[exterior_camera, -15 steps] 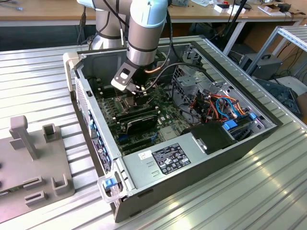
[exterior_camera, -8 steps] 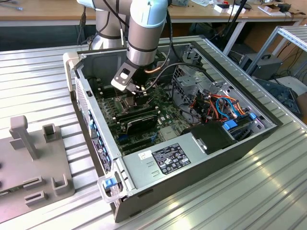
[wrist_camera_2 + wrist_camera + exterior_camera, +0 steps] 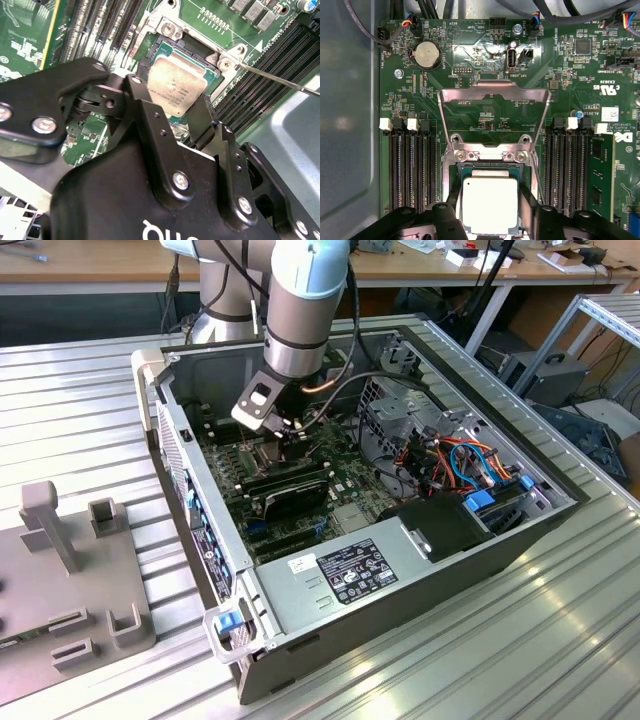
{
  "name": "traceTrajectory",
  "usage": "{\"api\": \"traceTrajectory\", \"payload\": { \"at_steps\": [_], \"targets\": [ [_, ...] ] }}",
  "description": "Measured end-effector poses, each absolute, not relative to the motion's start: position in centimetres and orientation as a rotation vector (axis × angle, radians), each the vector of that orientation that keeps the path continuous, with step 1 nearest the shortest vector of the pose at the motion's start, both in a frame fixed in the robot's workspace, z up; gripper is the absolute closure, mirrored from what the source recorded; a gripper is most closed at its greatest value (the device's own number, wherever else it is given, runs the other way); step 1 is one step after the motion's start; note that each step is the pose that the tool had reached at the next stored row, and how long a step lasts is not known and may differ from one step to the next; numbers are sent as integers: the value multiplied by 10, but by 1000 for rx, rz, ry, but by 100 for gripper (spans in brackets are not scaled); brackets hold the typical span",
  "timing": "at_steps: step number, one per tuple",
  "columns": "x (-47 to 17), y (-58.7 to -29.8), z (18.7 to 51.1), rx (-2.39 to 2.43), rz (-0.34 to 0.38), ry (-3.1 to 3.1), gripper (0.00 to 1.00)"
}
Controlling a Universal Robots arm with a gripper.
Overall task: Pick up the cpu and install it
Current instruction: 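Place the cpu into insertion slot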
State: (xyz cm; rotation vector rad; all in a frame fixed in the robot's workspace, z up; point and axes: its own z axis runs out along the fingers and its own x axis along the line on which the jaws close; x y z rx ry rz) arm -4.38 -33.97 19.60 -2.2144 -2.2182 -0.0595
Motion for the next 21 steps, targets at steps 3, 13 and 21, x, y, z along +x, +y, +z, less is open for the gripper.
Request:
{"api": "traceTrajectory", "payload": {
  "at_steps": [3, 13, 21],
  "targets": [
    [-44, -340, 196, -2215, -57, -2219, 39],
    [-44, -340, 209, -2216, -56, -2220, 39],
    [-44, -340, 218, -2219, -50, -2223, 39]
  ]
}}
